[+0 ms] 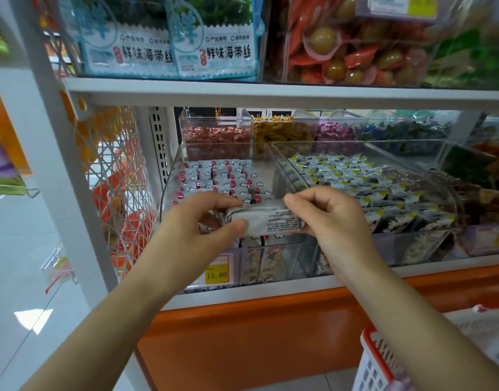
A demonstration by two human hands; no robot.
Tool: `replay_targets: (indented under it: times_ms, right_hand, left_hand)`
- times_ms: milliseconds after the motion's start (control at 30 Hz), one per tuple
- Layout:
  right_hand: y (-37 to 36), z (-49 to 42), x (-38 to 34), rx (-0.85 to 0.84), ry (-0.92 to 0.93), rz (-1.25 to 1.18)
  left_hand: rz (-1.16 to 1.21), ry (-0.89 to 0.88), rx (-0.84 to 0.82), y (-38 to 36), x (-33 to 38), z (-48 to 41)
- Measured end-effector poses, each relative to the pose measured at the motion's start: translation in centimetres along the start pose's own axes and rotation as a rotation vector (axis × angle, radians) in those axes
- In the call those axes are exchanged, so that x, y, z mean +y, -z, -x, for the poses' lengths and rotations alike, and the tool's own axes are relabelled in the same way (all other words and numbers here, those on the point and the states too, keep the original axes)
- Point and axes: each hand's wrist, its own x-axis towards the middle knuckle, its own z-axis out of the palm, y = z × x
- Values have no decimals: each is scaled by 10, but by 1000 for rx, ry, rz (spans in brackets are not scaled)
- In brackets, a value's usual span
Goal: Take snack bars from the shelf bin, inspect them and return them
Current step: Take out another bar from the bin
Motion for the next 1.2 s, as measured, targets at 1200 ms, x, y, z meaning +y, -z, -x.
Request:
replay_targets:
  times_ms: [1200]
  right_hand:
    - [11,-10,2,-267,-300,-312]
  left_hand:
    - [45,30,-105,6,-4,-9]
